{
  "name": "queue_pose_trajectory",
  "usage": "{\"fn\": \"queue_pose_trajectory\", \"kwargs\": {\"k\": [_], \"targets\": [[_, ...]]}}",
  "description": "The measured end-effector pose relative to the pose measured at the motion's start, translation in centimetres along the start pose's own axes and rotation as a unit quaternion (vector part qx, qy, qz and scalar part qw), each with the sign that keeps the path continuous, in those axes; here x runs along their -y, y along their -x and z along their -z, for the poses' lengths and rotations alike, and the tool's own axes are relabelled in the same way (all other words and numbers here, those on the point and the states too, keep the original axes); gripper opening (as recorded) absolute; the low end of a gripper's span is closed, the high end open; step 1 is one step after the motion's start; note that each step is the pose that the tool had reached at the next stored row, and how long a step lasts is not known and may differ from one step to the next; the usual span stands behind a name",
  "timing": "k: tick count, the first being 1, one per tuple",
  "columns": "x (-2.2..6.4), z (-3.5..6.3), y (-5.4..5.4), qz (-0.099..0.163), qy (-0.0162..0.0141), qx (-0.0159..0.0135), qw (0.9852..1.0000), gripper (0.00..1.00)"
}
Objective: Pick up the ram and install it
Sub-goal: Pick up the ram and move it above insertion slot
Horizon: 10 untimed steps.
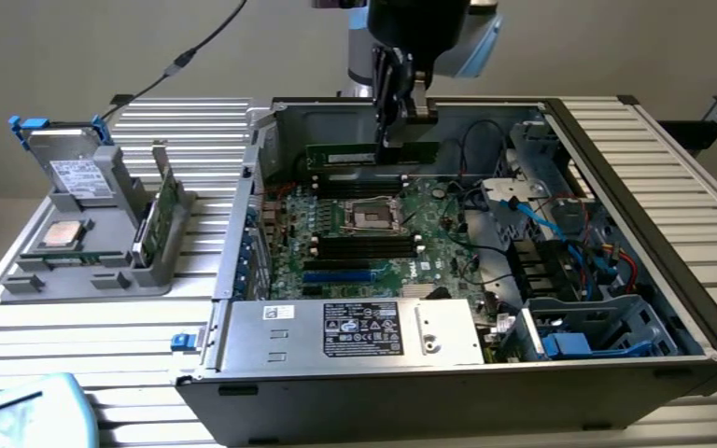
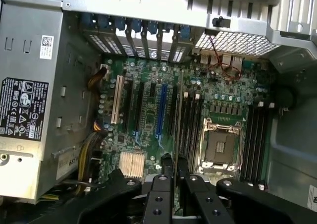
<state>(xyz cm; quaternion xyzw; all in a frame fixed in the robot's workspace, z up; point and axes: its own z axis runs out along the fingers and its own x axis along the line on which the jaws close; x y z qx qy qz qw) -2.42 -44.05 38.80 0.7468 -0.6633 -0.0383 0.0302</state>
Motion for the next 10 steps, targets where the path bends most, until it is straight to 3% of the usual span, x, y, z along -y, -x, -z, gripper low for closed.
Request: {"fn": "queue_pose_trajectory", "kwargs": {"k": [7,10], "targets": [[0.57,-0.63,-0.07,-0.016,-0.0013,0.0102,0.9998,0.14],[0.87,-1.07,-0.10,-0.024,-0.0018,0.0130,0.9996,0.14]]}}
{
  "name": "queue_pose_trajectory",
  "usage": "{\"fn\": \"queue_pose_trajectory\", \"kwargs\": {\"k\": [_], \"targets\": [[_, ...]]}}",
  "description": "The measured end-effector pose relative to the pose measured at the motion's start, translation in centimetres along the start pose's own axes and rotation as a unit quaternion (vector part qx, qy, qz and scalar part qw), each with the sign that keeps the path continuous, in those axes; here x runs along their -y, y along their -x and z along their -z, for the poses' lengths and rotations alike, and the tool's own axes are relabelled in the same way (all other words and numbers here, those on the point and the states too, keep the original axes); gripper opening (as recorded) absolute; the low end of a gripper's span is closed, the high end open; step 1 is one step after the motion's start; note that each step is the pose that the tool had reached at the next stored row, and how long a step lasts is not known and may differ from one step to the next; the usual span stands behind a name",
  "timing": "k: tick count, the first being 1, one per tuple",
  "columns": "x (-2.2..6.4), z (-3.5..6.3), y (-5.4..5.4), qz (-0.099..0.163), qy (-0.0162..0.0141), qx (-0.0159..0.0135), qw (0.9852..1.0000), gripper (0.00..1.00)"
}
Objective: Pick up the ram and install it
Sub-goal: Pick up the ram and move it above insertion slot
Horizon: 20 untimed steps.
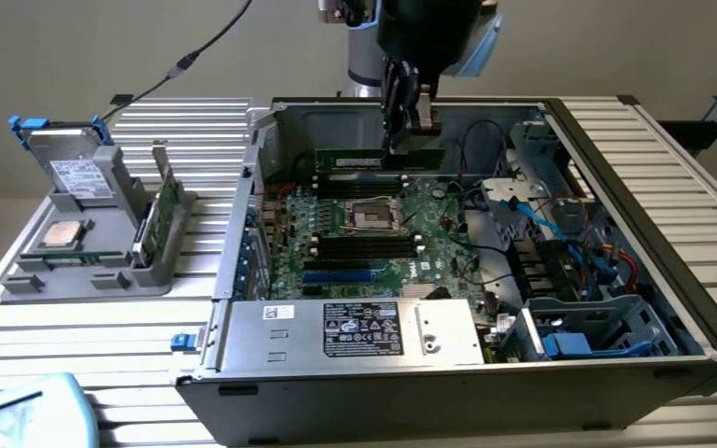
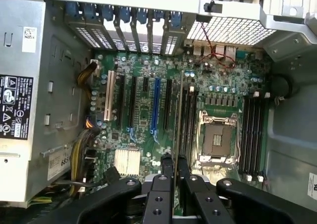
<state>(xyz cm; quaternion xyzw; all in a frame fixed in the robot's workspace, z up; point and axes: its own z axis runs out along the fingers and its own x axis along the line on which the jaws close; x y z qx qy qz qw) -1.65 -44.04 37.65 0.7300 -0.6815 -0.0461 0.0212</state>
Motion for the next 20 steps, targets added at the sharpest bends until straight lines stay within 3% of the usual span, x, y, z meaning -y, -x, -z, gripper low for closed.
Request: {"fn": "queue_pose_trajectory", "kwargs": {"k": [10,20], "targets": [[0.89,-1.79,1.1,-0.005,0.0004,0.0010,1.0000,0.14],[1.18,-3.61,2.3,-0.011,0.0009,0.0011,0.9999,0.14]]}}
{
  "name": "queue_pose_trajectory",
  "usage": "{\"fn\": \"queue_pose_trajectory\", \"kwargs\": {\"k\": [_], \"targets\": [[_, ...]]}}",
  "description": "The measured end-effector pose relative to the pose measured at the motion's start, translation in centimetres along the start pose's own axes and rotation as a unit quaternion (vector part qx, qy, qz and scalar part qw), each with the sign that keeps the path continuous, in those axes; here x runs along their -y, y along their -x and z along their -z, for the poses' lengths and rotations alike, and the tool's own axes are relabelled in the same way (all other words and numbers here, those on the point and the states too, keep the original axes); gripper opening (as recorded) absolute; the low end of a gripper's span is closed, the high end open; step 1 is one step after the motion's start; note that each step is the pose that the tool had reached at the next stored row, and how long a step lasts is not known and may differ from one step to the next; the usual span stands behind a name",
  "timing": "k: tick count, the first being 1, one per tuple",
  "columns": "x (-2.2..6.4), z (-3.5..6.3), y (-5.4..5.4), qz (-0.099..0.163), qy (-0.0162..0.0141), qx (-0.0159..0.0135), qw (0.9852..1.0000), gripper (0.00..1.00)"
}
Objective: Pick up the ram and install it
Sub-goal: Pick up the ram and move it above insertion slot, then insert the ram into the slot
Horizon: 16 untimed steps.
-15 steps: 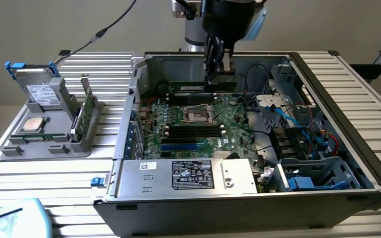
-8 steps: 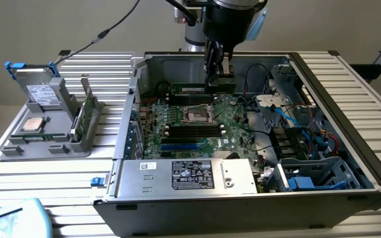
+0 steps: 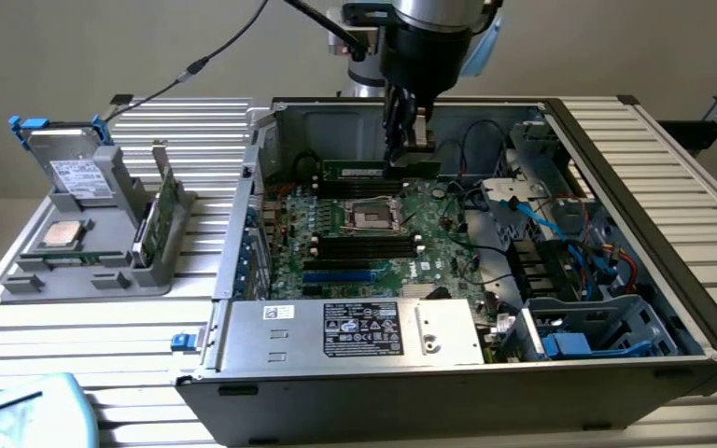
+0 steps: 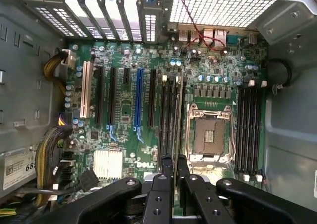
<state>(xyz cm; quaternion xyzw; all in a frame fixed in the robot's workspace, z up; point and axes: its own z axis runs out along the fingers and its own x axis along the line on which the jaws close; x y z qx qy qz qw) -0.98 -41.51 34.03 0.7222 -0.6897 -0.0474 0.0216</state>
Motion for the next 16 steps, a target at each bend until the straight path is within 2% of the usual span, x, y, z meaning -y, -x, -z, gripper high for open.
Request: {"fn": "queue_pose_trajectory", "kwargs": {"k": [3,16], "targets": [[0.05,-0.35,0.23,-0.002,0.0014,-0.0013,1.0000,0.14],[0.04,-0.36,0.24,-0.002,0.0036,-0.0014,1.0000,0.14]]}}
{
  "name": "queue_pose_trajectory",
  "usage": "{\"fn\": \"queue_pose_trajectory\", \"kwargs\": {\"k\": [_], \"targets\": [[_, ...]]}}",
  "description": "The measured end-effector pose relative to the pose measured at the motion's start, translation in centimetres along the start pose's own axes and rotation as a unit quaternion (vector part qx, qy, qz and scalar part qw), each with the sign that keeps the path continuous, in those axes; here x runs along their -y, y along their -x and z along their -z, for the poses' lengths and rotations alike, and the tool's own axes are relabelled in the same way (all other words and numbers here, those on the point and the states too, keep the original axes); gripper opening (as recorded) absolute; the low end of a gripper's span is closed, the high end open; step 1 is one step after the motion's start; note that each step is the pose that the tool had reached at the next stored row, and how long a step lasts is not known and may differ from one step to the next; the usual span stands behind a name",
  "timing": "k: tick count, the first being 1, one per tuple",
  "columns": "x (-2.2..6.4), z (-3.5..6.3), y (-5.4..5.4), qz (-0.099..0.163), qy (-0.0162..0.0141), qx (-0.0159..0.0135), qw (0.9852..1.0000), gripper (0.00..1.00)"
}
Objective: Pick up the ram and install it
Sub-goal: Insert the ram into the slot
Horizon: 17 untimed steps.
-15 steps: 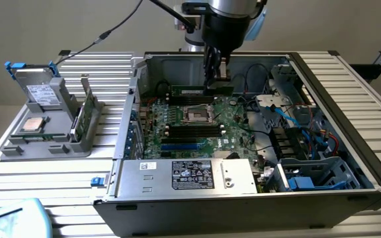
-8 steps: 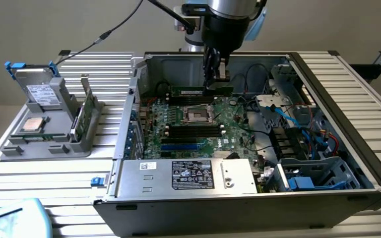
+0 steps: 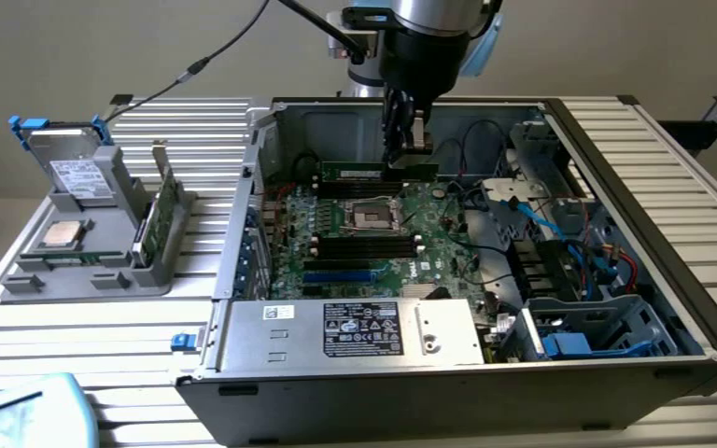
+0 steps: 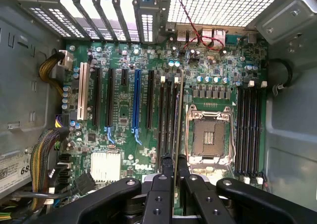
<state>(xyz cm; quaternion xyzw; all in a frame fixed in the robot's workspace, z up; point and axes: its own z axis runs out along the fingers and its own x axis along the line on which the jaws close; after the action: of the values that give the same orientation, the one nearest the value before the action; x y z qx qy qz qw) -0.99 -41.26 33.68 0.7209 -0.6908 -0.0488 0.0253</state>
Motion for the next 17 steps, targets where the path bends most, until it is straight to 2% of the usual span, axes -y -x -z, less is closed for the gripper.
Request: {"fn": "queue_pose_trajectory", "kwargs": {"k": [5,13,17], "targets": [[0.02,-0.19,0.0,0.000,0.0002,0.0002,1.0000,0.14],[0.15,-1.64,0.0,0.001,0.0003,-0.0001,1.0000,0.14],[0.20,-2.36,0.0,0.016,0.0008,-0.0016,0.9999,0.14]]}}
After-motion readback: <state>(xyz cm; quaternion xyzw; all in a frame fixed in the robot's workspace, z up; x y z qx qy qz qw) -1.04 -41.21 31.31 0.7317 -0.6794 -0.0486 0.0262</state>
